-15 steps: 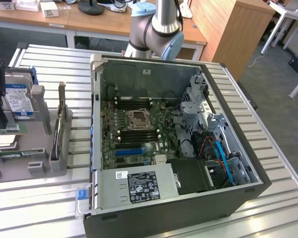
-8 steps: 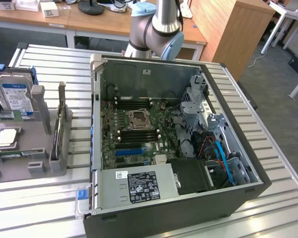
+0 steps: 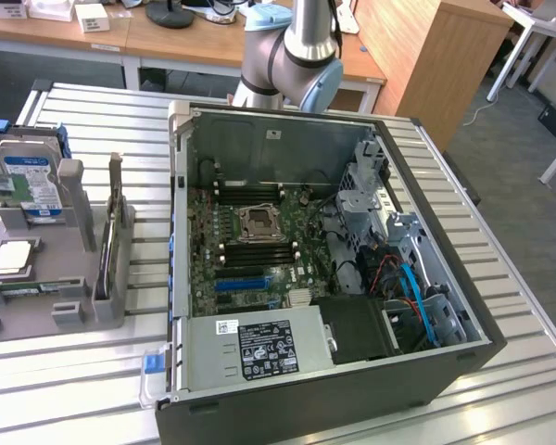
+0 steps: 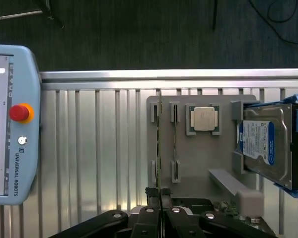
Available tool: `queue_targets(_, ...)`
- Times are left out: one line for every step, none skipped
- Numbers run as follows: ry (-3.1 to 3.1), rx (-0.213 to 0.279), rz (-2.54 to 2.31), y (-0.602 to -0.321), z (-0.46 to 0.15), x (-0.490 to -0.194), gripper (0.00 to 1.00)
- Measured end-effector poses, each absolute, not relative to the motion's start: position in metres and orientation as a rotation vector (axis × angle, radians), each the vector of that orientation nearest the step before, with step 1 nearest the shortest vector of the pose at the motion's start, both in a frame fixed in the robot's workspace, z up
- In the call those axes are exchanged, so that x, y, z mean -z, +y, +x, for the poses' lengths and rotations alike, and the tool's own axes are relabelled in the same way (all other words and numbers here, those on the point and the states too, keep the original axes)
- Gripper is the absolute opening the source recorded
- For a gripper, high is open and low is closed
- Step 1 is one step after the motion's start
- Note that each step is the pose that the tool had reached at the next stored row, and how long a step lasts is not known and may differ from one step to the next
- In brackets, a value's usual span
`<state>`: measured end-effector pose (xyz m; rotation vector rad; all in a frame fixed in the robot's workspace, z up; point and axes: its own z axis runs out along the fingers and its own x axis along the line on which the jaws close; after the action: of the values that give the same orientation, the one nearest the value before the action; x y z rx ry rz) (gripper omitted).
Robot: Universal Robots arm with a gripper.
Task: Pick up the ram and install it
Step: 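Pick up the ram and move it above insertion slot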
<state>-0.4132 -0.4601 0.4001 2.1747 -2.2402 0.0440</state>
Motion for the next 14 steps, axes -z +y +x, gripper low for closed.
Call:
queue_targets(-2.240, -0.044, 2.175, -0.460, -0.413, -0.404, 0.12)
queue_targets(-2.240, -0.044, 2.175, -0.460, -0.413, -0.407, 0.12)
queue_targets(-2.240, -0.044, 2.175, -0.460, -0.413, -0.410, 0.12)
queue_targets(-2.240, -0.044, 2.175, -0.460, -0.413, -0.413, 0.12)
queue_targets(-2.240, -0.044, 2.175, -0.460, -0.413, -0.414, 0.12)
queue_targets(-2.240, -0.044, 2.175, -0.460, -0.413, -0.415, 0.12)
queue_targets(-2.240, -0.044, 2.175, -0.460, -0.413, -0.416, 0.12)
queue_targets(-2.240, -0.044, 2.175, -0.460, -0.413, -0.416, 0.12)
queue_targets(-2.240, -0.044, 2.175, -0.460, -0.413, -0.416, 0.12)
queue_targets(-2.240, -0.044, 2.175, -0.460, -0.413, -0.416, 0.12)
queue_targets(-2.240, -0.044, 2.175, -0.460, -0.413, -0.416, 0.12)
queue_targets(-2.240, -0.044, 2.175, -0.460, -0.413, -0.416, 0.12)
queue_targets(-2.240, -0.044, 2.175, -0.460, -0.413, -0.417, 0.12)
queue_targets(-2.240, -0.044, 2.175, -0.460, -0.412, -0.417, 0.12)
